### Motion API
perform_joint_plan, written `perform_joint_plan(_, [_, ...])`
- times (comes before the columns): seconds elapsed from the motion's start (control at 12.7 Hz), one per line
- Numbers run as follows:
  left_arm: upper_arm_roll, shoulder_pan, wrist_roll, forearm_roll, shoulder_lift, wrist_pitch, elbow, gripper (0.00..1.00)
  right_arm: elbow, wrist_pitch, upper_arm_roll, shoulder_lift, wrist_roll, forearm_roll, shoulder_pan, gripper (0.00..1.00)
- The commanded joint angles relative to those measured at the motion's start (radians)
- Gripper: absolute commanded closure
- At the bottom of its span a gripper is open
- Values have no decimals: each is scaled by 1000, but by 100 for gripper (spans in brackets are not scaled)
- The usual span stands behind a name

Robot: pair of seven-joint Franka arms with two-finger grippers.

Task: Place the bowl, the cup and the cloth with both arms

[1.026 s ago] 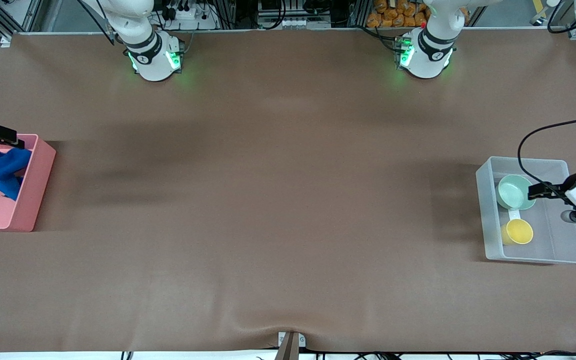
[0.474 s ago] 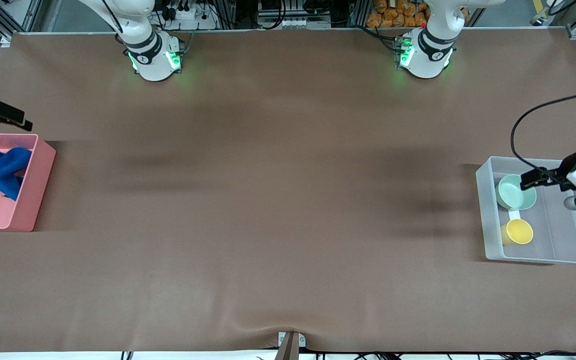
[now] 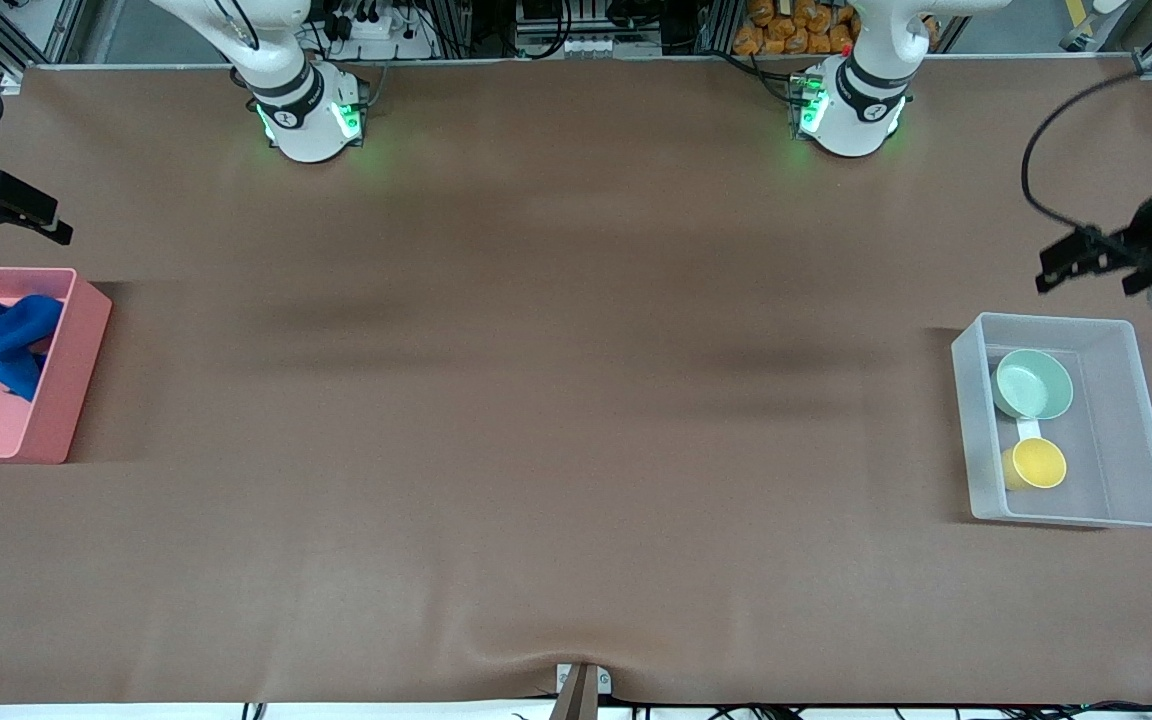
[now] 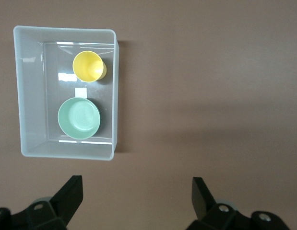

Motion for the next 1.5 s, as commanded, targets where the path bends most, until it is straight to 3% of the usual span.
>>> perform_joint_plan(0.0, [-35,20,-29,-53,-60,6,-42,0,49,-4,-56,13,-14,-26,90,0])
perform_joint_plan(0.16, [-35,16,-31,-70,-5,28,2,0,41,-4,-53,19,-14,-77,156,0])
perform_joint_plan(0.32, [-33,8,-29,-70,96,28,106,0,35,-14,-51,19,-10,-164,193,0])
perform_joint_plan(0.47, [-29,4,-28,-72,138,23,166,0,38,-7,-58,42,4,-128,164,0])
perform_joint_plan(0.63, [-24,-9,-28,-72,132,14,168,0,31,-5,-58,50,10,-48,100,0])
perform_joint_plan(1.42, [-21,-9,-36,-58,129,0,165,0,38,13,-56,73,24,-42,87,0])
